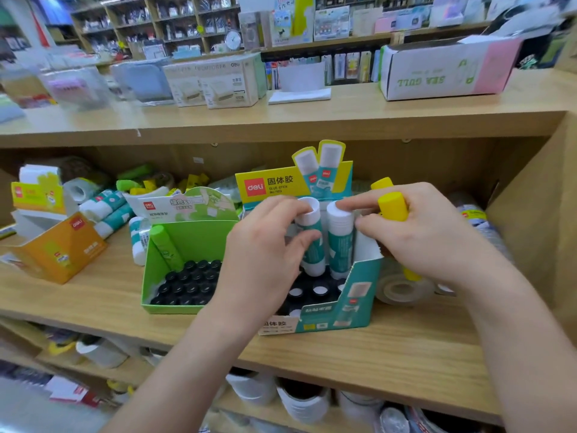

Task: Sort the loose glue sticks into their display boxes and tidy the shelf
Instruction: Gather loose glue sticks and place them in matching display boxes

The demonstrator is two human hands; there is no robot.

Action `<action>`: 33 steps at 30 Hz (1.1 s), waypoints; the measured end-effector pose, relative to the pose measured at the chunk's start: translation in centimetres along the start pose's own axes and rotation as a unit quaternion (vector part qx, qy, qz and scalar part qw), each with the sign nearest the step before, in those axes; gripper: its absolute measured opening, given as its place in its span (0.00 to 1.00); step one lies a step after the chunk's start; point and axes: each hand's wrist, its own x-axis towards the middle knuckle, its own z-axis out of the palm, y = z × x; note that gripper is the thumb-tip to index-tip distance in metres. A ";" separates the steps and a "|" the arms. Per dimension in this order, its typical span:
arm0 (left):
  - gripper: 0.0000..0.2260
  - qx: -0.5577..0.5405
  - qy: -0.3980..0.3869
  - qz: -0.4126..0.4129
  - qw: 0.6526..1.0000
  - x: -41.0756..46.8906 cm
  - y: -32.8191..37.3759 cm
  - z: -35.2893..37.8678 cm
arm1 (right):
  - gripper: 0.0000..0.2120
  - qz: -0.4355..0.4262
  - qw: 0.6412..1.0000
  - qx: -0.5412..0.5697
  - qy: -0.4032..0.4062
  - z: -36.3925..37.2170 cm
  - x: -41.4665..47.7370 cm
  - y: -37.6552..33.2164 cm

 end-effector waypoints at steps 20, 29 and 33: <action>0.25 -0.083 -0.040 -0.005 0.996 -0.4 2.7 -2.9 | 0.11 -0.091 0.996 0.012 0.002 0.3 -0.6 -3.5; 0.13 -0.069 -0.085 -0.066 0.992 -1.3 1.9 -5.0 | 0.04 -0.046 0.939 0.338 0.048 0.4 -0.3 -2.2; 0.10 -0.174 0.045 -0.092 0.979 -0.6 1.9 -6.0 | 0.06 -0.064 0.959 0.272 0.039 0.4 -0.2 -1.6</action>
